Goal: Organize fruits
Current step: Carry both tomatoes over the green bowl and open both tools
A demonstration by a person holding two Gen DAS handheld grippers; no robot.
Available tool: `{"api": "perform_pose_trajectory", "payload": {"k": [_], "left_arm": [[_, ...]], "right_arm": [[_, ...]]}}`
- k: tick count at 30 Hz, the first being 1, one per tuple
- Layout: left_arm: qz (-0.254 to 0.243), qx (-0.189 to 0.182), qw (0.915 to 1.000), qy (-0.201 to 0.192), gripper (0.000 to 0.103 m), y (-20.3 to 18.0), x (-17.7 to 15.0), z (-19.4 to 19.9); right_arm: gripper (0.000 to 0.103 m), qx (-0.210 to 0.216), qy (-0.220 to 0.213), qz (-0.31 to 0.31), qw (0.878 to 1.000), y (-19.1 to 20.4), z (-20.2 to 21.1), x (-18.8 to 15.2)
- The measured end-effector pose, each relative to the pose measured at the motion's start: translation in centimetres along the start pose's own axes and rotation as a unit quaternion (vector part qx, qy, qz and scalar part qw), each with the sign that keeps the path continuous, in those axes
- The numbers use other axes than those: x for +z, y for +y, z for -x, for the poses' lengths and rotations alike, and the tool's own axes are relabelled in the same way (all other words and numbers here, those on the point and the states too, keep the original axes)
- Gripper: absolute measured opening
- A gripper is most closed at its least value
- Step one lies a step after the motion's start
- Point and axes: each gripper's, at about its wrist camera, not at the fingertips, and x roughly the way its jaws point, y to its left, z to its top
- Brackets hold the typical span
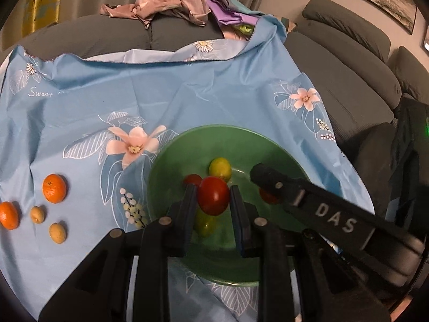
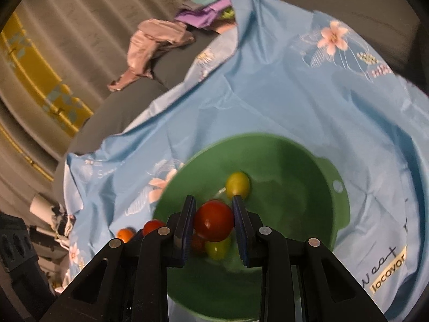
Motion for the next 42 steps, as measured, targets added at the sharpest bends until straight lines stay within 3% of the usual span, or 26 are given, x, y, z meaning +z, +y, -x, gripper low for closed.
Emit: {"api": "perform_pose_trajectory", "payload": {"k": [9, 16, 42], "left_arm": [[0.004, -0.003, 0.9998, 0.019, 0.024, 0.0, -0.4, -1.2], [-0.003, 0.01, 0.9996, 0.026, 0.024, 0.0, -0.7, -1.7], [0.009, 0.015, 0.9987, 0.048, 0.025, 0.9, -1.1, -2.7]], "right_arm": [[0.03, -0.025, 0.013, -0.011, 1.0, -0.7, -1.0, -0.3], [0.03, -0.073, 0.001, 0.025, 0.997, 0.1, -0.9, -0.5], [0.03, -0.112, 0.019, 0.039, 0.993, -0.2, -2.4, -0.7]]}}
